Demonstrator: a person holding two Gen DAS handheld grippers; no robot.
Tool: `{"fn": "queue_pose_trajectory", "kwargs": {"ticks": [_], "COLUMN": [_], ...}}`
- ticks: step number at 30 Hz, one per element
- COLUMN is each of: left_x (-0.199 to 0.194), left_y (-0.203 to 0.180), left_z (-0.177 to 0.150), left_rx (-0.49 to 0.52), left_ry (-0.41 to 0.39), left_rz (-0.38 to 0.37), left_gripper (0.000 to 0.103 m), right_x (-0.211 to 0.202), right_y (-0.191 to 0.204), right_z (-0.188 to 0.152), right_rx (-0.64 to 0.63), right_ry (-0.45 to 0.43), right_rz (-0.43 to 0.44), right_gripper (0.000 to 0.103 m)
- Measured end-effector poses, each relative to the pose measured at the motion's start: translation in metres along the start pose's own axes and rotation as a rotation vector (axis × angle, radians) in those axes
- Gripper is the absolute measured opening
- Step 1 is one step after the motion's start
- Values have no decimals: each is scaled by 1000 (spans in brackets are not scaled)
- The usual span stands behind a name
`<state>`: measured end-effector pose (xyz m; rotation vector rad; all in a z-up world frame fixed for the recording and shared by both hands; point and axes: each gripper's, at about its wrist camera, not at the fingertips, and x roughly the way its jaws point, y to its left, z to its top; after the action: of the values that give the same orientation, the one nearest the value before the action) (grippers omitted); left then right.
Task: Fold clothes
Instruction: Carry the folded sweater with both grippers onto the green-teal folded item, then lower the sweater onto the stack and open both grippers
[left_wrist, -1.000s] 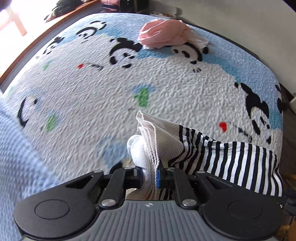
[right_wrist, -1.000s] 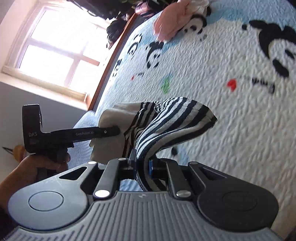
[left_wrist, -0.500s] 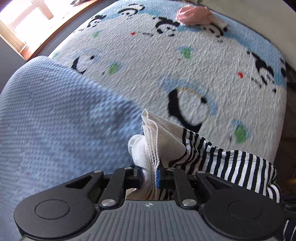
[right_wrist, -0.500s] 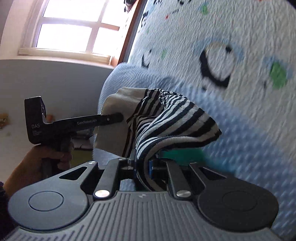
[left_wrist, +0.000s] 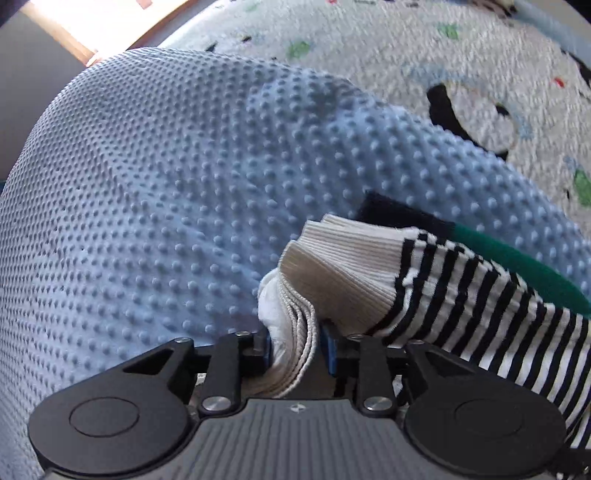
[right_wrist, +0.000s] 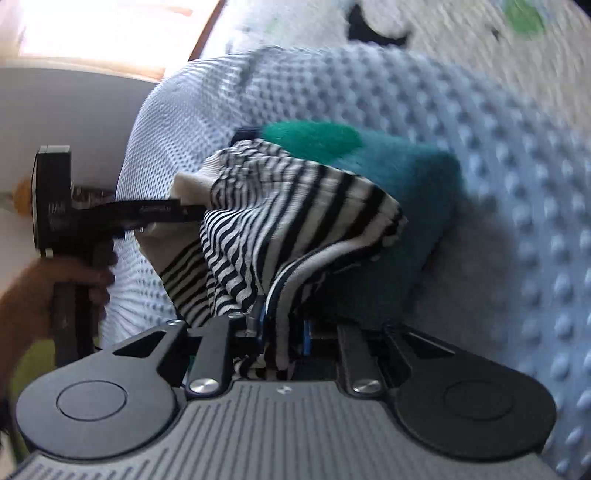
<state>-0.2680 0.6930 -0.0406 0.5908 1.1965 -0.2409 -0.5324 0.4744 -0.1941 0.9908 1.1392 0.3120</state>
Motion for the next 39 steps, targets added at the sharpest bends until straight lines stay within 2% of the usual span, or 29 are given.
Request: {"fn": "queue_pose_trajectory", "kwargs": {"ticks": [1, 2, 3, 5, 7, 9, 11, 12, 14, 15, 17, 19, 22, 23, 25, 28, 32, 34, 35, 36, 37, 38, 39], "left_x": [-4, -10, -17, -44, -71, -97, -115, -121, -128, -130, -133, -126, -110, -106, -99, -100, -106, -101, -96, -91, -87, -84, -84], "left_y": [4, 7, 11, 25, 39, 46, 38, 27, -10, -30, -73, -108, -148, -152, -155, -156, -156, -153, -150, -148, -147, -142, -141], "left_z": [1, 4, 6, -4, -14, -34, -63, -79, -114, -128, -153, -170, -193, -199, -210, -224, -222, -221, -222, -224, -227, -229, -231], "left_rx": [-8, -14, -23, -77, -133, -233, -350, -403, -508, -557, -627, -682, -801, -864, -1033, -1224, -1275, -1298, -1328, -1359, -1391, -1423, -1447], "left_ry": [-14, -43, -72, -145, -217, -258, -279, -293, -308, -311, -325, -292, -207, -199, -197, -278, -364, -370, -374, -379, -384, -391, -402], "left_rz": [2, 17, 34, 91, 143, 108, -50, -110, -179, -171, -104, -45, 2, -5, -79, -162, -179, -180, -193, -207, -222, -241, -248], "left_gripper": [38, 46, 51, 52, 55, 55, 53, 53, 53, 51, 51, 51, 51, 51, 51, 50, 50, 48, 43, 30, 19, 13, 11], "right_x": [-2, -5, -9, -24, -47, -73, -90, -91, -87, -83, -73, -61, -53, -51, -46, -32, -24, -22, -20, -19, -19, -19, -21], "right_y": [3, 5, 8, 11, 13, 14, 16, 15, 11, 9, 12, 15, 8, 5, 1, -5, -6, -6, -7, -8, -10, -10, -10], "right_z": [-2, -1, 2, 9, 17, 29, 46, 57, 74, 80, 84, 86, 95, 97, 99, 99, 98, 99, 100, 100, 102, 103, 104], "right_rx": [-22, -26, -45, -132, -233, -319, -382, -393, -418, -438, -551, -634, -576, -556, -537, -521, -514, -507, -497, -484, -468, -460, -458], "right_ry": [-3, 10, 29, 66, 88, 76, 38, 25, 18, 24, 56, 123, 190, 203, 231, 278, 289, 290, 288, 285, 280, 266, 251], "right_rz": [-10, -18, -26, -38, -44, -51, -56, -44, -20, -7, -2, 1, 16, 16, 16, 23, 29, 33, 35, 36, 40, 45, 51], "right_gripper": [21, 25, 32, 39, 39, 39, 39, 39, 39, 39, 39, 39, 39, 39, 39, 39, 39, 39, 38, 35, 30, 11, 8]}}
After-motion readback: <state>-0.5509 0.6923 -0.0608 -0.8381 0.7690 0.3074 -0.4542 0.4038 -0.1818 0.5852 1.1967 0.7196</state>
